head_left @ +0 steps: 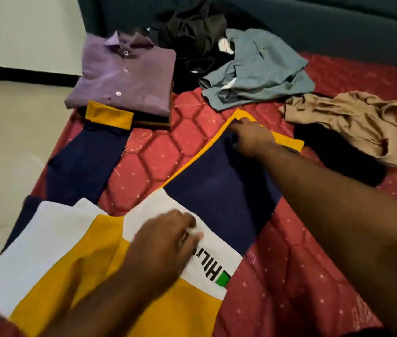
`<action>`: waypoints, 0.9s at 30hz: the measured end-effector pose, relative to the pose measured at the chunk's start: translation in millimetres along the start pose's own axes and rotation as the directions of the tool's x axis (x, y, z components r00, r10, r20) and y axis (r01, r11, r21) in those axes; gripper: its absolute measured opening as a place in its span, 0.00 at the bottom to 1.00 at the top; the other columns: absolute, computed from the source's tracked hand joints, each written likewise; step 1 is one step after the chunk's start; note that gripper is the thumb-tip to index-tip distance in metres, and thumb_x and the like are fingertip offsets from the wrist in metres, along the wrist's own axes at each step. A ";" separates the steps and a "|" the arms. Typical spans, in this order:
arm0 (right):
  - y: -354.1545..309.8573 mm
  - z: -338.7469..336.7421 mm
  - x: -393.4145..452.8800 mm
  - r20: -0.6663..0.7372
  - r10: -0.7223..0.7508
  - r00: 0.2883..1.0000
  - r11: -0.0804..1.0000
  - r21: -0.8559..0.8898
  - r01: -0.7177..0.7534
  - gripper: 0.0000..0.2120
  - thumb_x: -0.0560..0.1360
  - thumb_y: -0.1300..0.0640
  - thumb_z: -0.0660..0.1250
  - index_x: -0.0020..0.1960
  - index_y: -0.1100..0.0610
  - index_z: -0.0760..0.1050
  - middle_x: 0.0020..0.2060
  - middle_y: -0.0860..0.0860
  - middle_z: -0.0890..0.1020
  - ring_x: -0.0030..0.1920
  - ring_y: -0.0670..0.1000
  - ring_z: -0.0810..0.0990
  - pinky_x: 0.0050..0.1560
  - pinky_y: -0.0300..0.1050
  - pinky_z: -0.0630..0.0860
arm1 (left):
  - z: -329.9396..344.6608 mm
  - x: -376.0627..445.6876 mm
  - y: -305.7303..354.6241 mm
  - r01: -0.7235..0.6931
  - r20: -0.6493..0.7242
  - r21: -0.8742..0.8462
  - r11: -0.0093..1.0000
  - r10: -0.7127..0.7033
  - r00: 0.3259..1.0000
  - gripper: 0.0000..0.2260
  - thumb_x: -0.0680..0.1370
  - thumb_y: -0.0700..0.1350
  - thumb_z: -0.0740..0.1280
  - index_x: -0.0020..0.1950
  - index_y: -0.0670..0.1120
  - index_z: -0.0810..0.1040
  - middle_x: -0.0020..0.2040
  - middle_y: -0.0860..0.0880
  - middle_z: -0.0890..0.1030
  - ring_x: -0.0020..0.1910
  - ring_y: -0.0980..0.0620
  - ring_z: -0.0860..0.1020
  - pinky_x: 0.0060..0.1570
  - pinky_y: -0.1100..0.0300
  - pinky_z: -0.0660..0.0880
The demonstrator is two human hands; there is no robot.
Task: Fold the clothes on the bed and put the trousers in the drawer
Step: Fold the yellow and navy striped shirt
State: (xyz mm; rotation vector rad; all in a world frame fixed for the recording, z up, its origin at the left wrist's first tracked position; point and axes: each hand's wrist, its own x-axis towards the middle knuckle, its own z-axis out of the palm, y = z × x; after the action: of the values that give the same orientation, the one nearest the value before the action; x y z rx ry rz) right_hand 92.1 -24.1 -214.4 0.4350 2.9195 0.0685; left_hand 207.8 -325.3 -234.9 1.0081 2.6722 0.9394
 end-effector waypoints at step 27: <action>23.1 99.9 -92.7 -0.246 -0.025 0.969 0.948 0.301 0.101 0.26 0.79 0.39 0.55 0.73 0.50 0.67 0.74 0.53 0.66 0.74 0.57 0.61 0.73 0.58 0.56 | 66.1 -84.3 12.4 -0.133 0.094 0.356 0.925 0.106 0.990 0.27 0.79 0.65 0.51 0.67 0.52 0.78 0.69 0.48 0.76 0.69 0.44 0.71 0.65 0.39 0.62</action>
State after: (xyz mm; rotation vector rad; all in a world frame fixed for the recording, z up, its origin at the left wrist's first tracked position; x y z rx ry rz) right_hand 205.0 -27.4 -294.2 0.4030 3.1906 -0.3819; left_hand 301.0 -338.1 -287.6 1.2609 2.8074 0.4180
